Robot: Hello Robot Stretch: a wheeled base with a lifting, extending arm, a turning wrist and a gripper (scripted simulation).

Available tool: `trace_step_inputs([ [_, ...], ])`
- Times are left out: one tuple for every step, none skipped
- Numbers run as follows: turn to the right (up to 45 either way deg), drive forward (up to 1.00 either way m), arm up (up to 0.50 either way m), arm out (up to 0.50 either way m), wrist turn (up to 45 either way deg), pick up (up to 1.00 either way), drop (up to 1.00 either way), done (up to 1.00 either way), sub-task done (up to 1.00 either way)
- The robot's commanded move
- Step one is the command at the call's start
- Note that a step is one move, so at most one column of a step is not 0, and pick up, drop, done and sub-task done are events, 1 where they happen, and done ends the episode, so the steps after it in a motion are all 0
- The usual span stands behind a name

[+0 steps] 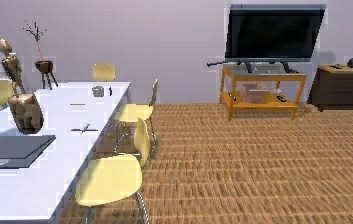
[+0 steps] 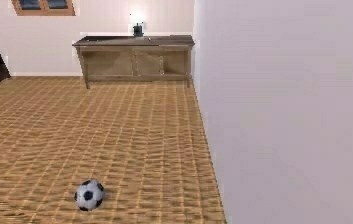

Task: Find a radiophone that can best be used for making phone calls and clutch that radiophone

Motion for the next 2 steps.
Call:
trace_step_inputs([
  [21.0,0.00,0.00,0.00,0.0,0.00,0.00,0.00,0.00],
  [0.0,1.00,0.00,0.00,0.0,0.00,0.00,0.00,0.00],
])
